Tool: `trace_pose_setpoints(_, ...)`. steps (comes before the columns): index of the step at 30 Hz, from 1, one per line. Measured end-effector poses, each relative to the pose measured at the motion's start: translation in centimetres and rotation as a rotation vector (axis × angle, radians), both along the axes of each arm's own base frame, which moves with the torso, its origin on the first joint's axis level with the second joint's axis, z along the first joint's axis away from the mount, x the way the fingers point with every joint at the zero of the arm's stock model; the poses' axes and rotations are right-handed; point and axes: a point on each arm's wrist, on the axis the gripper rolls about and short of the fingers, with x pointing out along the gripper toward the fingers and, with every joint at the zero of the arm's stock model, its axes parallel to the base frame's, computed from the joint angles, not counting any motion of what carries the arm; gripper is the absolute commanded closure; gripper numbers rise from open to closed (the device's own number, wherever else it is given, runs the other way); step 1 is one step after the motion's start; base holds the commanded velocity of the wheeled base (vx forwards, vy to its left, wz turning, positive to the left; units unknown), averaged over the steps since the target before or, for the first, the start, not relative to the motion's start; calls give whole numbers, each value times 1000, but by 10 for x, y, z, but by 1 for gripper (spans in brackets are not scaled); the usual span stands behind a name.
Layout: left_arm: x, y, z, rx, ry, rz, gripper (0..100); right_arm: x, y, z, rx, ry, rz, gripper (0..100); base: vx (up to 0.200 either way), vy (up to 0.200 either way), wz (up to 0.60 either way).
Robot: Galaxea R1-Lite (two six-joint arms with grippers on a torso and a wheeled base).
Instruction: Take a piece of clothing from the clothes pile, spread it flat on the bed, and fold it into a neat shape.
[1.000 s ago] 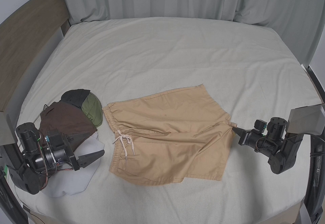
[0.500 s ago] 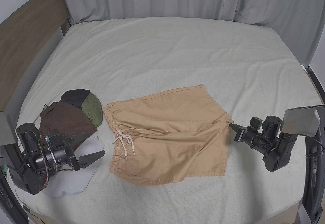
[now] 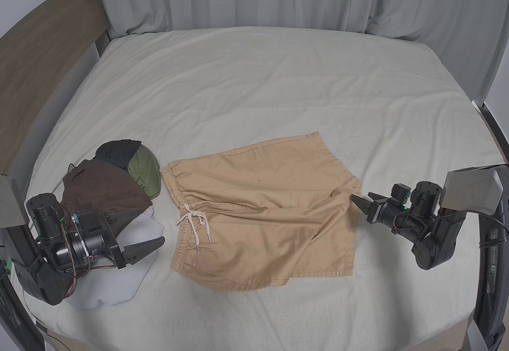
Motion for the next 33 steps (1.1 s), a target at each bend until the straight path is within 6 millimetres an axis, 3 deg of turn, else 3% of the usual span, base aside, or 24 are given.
trace_pose_setpoints(8,0,0,-1,0,7,0,0,-28,-1,9,-1,58,36,0,0,0,0)
trace_pose_setpoints(19,0,0,-3,-1,14,2,0,-92,1,13,-10,212,199,0,0,0,0)
trace_pose_setpoints(24,0,1,-4,0,16,3,0,-104,2,8,-37,248,236,0,0,0,0)
trace_pose_setpoints(33,-2,0,-5,0,22,2,0,-108,4,-10,-45,322,249,0,0,0,0)
